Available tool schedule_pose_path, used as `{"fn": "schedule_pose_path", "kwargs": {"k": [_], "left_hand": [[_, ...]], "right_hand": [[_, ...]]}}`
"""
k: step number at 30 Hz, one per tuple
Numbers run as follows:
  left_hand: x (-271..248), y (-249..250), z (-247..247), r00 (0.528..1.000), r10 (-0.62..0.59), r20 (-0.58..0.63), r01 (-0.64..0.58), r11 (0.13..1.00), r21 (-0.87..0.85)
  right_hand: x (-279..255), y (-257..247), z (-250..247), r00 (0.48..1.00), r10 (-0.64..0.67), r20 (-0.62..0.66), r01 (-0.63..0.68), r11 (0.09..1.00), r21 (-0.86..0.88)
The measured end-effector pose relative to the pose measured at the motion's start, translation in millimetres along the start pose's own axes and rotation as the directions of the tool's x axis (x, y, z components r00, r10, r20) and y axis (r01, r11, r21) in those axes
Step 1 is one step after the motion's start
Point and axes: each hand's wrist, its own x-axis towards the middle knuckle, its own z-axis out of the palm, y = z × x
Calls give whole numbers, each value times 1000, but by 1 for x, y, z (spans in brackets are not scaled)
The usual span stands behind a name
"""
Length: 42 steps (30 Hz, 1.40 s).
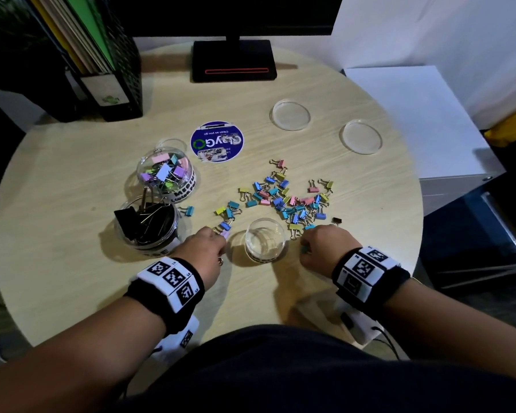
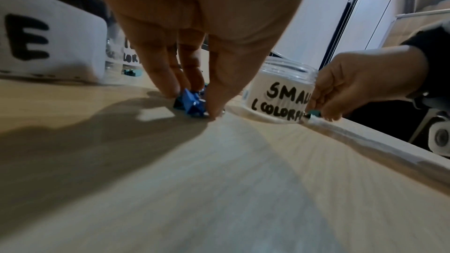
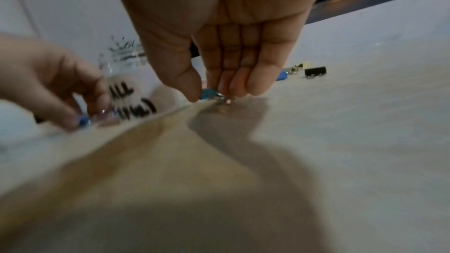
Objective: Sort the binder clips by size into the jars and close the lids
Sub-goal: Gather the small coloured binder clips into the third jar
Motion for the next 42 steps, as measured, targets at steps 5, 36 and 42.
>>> {"fn": "schedule_pose_path", "kwargs": {"k": [5, 36, 42], "left_hand": [[-1, -2, 3, 999, 32, -4, -32, 999, 18], [-3, 15, -31, 979, 130, -159, -144, 986, -83], [-1, 49, -43, 931, 239, -277, -282, 951, -124]], "right_hand": [[-4, -14, -25, 969, -40, -242, 93, 973, 211], [12, 15, 3, 996, 44, -77, -39, 997, 66], [11, 11, 5, 994, 62, -92, -58, 998, 40]]}}
